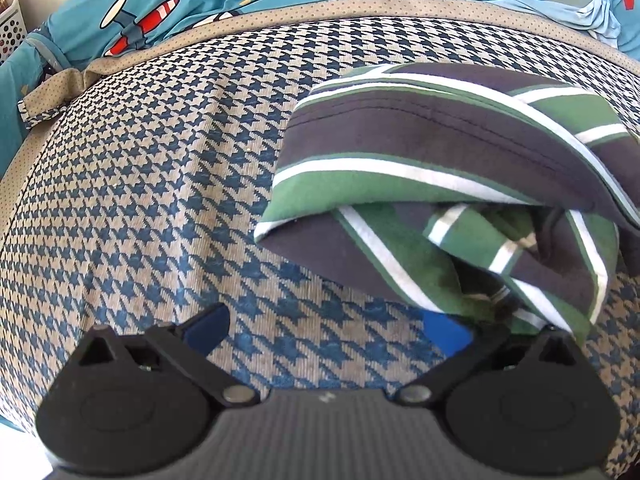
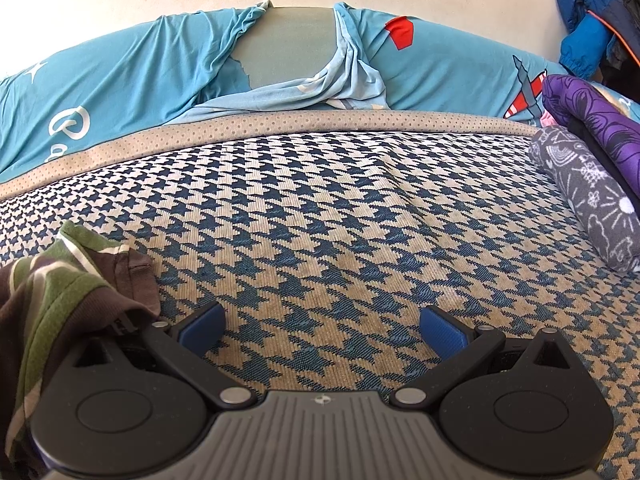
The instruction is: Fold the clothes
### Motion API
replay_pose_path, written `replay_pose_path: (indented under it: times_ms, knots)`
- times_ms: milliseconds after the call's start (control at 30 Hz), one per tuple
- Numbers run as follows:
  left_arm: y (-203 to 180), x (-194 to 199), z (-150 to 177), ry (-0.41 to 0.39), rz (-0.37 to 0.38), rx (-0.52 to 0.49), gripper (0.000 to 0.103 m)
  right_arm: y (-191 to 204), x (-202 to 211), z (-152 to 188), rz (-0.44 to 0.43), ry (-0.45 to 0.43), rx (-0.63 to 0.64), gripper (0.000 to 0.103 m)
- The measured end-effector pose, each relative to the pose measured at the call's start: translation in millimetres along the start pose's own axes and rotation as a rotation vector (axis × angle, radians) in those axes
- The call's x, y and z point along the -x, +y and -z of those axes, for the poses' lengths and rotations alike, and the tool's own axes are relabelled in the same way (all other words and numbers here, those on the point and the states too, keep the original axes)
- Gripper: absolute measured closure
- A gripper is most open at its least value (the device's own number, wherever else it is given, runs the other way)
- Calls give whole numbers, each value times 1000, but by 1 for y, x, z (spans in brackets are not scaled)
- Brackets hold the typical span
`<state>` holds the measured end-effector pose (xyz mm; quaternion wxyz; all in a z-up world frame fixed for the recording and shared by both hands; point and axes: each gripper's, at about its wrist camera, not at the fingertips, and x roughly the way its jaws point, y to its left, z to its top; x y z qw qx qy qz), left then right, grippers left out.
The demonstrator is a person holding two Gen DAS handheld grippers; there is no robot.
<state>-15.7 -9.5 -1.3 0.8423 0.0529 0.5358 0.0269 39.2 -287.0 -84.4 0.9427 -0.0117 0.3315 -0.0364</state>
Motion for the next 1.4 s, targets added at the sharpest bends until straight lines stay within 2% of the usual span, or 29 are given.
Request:
replay_pose_path:
  times_ms: [233, 533, 800, 1167, 1400]
  knots:
    - [-2, 4, 1, -16, -20, -13, 0, 1, 5, -2, -5, 35, 23, 0]
    - [-10, 16, 30, -45, -2, -24, 0, -2, 23, -1, -25, 167, 52, 0]
    - [-19, 27, 61, -66, 25, -36, 0, -13, 57, 18, -46, 238, 67, 0]
    - [-23, 38, 95, -41, 70, 46, 0, -22, 103, 42, -113, 312, 97, 0]
    - [-28, 43, 103, -34, 49, 20, 0, -21, 123, 54, -162, 332, 132, 0]
